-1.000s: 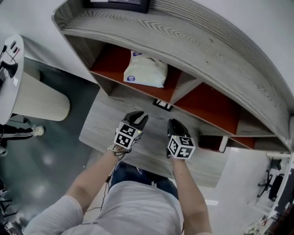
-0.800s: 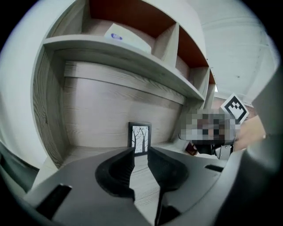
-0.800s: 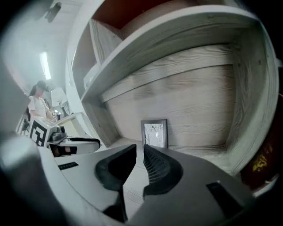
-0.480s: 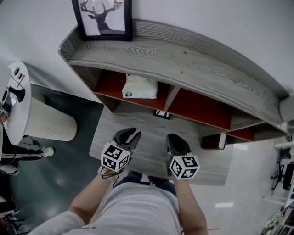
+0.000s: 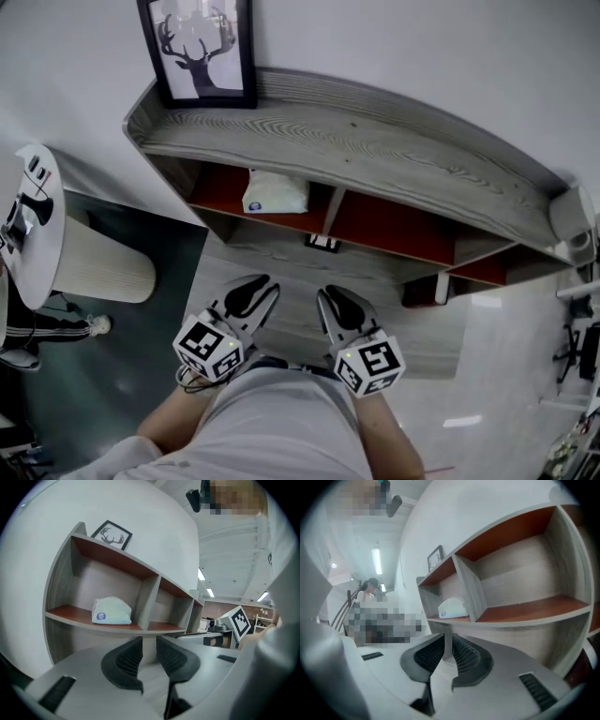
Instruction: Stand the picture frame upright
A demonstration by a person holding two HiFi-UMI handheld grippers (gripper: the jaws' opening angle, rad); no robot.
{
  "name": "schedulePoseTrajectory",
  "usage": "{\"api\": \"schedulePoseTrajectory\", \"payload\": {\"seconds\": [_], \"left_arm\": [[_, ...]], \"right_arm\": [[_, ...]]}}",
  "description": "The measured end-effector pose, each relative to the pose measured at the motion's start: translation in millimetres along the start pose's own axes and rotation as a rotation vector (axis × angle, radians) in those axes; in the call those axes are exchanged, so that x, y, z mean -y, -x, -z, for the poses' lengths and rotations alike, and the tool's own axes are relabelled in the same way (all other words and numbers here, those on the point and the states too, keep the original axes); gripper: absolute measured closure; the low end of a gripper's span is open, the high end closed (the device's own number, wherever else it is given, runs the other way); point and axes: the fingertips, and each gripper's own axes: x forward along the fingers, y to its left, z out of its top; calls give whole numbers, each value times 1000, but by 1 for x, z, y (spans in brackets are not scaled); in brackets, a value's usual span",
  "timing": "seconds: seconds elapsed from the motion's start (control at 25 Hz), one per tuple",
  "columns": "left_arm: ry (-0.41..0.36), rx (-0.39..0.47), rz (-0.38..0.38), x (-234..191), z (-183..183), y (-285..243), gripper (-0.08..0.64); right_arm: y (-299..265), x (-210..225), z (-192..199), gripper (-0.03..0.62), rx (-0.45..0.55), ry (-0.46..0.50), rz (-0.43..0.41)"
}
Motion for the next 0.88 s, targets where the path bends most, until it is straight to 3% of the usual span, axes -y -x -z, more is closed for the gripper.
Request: {"api": "schedulePoseTrajectory", "payload": {"seconds": [0.28,0.88], "left_arm": [[-2,68,15,4,-33,7,460],[-15,69,17,16,-38,3,460]], "right_arm": [[11,-24,-36,531,43,46,-46],[21,-29,-54,531,71,70,-51]]}}
